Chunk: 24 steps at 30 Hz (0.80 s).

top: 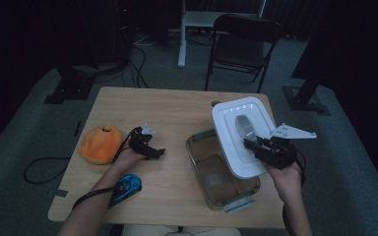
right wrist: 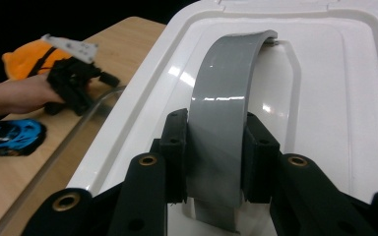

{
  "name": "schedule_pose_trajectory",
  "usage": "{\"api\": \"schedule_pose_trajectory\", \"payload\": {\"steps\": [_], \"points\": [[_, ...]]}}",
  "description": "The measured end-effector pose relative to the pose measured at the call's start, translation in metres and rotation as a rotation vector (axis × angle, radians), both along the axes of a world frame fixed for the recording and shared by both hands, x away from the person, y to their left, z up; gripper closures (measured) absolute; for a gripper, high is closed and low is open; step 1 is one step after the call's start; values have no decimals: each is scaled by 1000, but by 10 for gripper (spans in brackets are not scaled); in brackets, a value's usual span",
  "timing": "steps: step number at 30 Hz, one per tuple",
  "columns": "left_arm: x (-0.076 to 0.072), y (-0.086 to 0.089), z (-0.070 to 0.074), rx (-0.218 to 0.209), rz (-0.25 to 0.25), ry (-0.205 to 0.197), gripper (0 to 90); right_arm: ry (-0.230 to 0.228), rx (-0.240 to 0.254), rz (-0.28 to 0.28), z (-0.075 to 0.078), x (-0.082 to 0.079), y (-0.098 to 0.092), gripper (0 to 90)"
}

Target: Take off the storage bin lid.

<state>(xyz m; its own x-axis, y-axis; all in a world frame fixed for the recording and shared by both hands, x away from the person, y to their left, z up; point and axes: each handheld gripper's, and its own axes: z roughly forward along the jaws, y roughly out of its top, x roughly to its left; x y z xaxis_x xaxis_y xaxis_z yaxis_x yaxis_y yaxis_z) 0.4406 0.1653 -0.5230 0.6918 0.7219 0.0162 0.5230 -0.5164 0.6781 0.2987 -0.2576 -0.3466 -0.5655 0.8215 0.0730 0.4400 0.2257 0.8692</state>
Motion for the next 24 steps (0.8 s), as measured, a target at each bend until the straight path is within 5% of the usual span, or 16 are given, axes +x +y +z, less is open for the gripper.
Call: {"api": "schedule_pose_trajectory", "payload": {"steps": [14,24], "points": [[0,0,0,0,-1,1,7,-17,0,-125,-9,41,-40,685],[0,0,0,0,0,1,7,30,12,-194,-46,71,-61,685]]}}
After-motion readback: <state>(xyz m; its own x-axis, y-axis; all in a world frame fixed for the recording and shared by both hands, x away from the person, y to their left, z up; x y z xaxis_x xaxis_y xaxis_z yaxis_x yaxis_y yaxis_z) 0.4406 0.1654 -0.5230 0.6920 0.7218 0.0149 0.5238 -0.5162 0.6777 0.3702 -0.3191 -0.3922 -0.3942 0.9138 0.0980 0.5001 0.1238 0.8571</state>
